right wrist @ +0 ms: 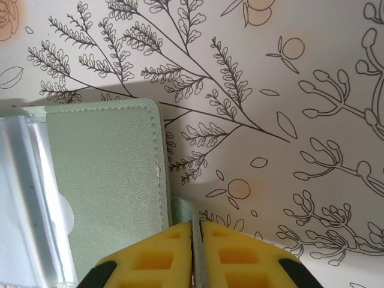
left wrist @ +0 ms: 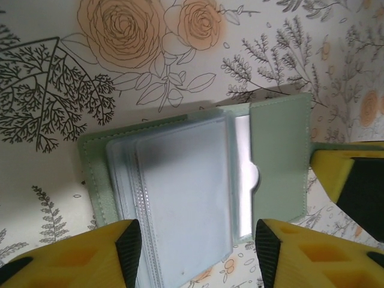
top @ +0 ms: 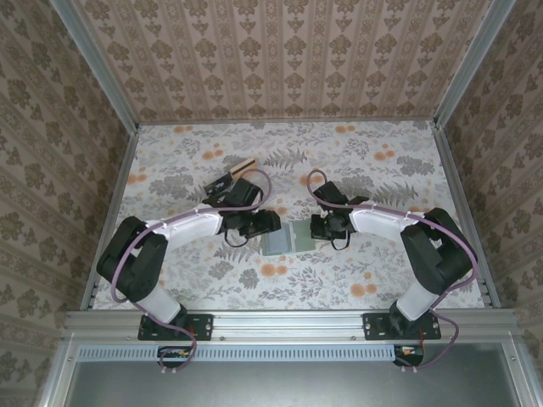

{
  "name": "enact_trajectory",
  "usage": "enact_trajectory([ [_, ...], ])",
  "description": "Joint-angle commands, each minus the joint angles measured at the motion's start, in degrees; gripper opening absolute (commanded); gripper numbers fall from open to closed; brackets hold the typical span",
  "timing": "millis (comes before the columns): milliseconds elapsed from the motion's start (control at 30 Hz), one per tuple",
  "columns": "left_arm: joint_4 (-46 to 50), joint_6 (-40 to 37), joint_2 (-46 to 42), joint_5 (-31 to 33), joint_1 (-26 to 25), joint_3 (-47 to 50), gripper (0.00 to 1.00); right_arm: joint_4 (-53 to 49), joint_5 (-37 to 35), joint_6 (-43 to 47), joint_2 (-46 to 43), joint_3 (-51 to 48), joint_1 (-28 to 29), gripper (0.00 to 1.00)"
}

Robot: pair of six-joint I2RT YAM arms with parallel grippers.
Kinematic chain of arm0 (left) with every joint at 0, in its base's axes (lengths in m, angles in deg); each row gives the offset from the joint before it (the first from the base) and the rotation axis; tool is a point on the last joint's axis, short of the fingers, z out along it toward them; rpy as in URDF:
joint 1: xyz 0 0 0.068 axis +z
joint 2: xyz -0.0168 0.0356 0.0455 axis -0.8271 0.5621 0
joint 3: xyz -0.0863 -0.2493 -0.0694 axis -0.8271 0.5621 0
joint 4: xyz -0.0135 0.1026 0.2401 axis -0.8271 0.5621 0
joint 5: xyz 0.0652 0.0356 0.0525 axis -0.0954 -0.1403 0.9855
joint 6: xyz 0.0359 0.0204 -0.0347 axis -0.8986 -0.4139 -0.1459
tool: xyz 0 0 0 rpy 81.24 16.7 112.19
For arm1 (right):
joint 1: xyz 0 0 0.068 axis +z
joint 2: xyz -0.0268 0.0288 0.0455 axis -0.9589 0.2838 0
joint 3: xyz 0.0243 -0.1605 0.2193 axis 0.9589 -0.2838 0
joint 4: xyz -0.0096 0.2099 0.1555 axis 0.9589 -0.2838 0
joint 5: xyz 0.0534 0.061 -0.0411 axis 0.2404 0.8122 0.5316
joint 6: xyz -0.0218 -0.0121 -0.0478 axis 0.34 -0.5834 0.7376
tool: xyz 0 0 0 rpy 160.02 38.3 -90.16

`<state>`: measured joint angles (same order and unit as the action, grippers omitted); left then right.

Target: Take the credit cards out of the card holder

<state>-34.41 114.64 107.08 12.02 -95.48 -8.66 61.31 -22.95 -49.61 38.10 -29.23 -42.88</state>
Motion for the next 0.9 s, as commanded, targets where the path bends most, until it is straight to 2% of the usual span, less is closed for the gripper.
enact_trajectory([
  [0,-1.22,1.14,1.73,-1.19,-0.14,0.6,0.55,0.51,0.9,-1.1,-0.11,-1.01,0.39,0.11],
  [333,-3.51,1.46,5.23,-3.46,-0.53,0.68,0.52,0.95,1.0,-1.62,0.17,-1.15,0.82,0.11],
  [867,-8.47,0.14,5.12,-7.46,-2.9,-1.45,0.5,2.03,1.28,-2.41,0.31,-1.67,1.18,0.12],
])
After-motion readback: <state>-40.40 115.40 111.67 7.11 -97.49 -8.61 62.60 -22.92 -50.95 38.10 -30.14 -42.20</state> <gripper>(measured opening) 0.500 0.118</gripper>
